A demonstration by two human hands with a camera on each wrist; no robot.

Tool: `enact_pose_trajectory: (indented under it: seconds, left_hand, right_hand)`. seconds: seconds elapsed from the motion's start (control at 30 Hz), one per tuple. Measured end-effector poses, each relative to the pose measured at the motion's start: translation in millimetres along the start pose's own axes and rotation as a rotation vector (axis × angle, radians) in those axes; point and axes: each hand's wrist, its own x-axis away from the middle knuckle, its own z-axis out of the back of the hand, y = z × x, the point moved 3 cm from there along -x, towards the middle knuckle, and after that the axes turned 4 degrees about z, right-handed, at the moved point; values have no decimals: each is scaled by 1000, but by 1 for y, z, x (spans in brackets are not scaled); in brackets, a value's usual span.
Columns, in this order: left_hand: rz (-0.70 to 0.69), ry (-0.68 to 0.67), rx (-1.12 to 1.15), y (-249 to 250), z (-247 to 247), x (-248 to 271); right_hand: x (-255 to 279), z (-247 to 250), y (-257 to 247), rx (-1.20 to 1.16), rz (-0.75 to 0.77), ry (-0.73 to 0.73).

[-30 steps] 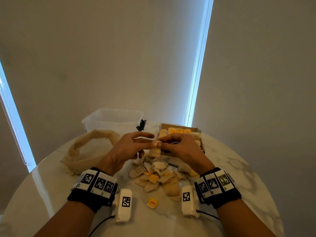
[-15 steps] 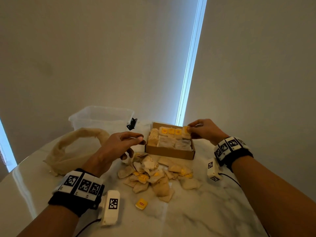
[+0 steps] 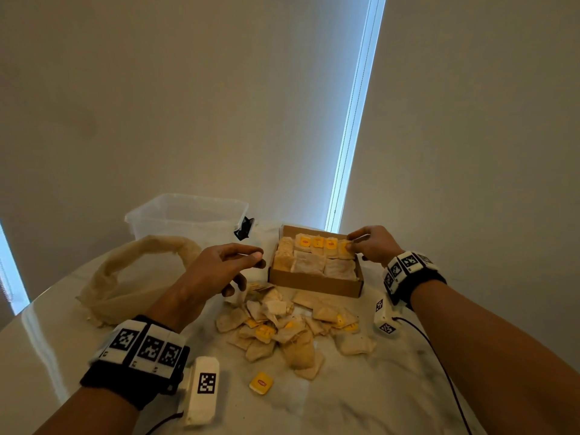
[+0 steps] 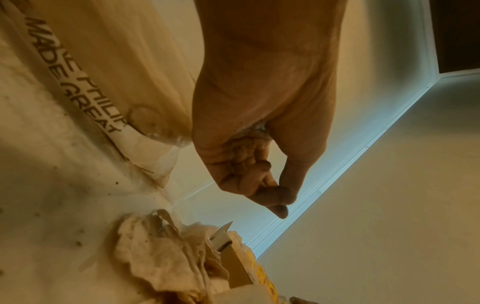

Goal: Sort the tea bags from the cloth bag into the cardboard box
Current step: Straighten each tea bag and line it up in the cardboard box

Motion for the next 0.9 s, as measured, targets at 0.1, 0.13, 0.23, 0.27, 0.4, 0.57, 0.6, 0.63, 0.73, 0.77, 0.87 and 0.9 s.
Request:
enact_pose_trajectory:
  seconds: [0.1,0.13,0.23,0.27,0.4,0.57,0.6,0.63,0.73,0.77,0.87,0.9]
  left_hand:
    - [4,-4,8,0,-1,0]
    - [5,-4,8,0,-1,0]
    - [4,5,9,0,0,0]
    - [3,8,14,0,0,0]
    - [-1,12,21,0,0,-1]
    - [-4,15,24,-2,1,-3]
    - [-3,18,24,-2,1,-4]
    - [-4,18,22,-2,2,-4]
    - [-3,16,16,0,1,-2]
    - [-4,14,13,1,1,-2]
    - [-22,-2,-48,6,1,2]
    - [-35,-8,-70,10,2,3]
  right_hand:
    - [2,-3,1,12,1,25]
    - [2,-4,0,17,5,27]
    - [5,-4,-1,23,19,32]
    - [5,-4,-1,22,26,39]
    - [10,-6,0,21,41,71]
    - [12,-1,2,-12,21,91]
    - [12,1,1,-26,20,93]
    - [14,4,0,-43,17,99]
    - [17,8,0,-71,24,146]
    - [19,8,-1,-80,38,173]
    - [37,5,-19,-98,148,225]
    - [47,2,-30,-109,198,216]
